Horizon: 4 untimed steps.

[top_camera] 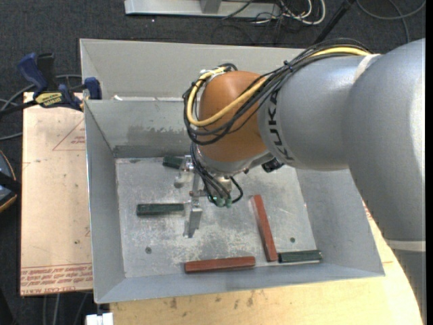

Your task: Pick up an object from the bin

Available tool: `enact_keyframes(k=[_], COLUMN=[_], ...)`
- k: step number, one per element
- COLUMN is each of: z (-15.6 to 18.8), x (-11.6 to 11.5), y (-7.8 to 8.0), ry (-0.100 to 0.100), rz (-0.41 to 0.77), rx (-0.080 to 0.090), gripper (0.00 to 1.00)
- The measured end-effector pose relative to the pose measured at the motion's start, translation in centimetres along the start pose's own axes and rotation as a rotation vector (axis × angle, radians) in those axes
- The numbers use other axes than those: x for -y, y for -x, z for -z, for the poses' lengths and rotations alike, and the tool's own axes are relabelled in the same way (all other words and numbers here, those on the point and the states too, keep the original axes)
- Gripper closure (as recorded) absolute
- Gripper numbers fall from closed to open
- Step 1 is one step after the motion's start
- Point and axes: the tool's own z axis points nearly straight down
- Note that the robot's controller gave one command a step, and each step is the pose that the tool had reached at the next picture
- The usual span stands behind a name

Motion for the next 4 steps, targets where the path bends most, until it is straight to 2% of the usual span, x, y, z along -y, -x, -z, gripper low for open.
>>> enact_keyframes(k=[1,2,3,4], z=[0.5,-5.9,-5.9,7.5], x=[0.1,-1.2,-1.2,-6.9], y=[0.2,3.0,3.0,4.7], ry=[0.001,0.007,0.007,0.001], rz=[-0.003,0.011,0.011,0.065], rx=[0.007,0.028,0.028,0.012], gripper=[0.00,1.00,1.00,1.00])
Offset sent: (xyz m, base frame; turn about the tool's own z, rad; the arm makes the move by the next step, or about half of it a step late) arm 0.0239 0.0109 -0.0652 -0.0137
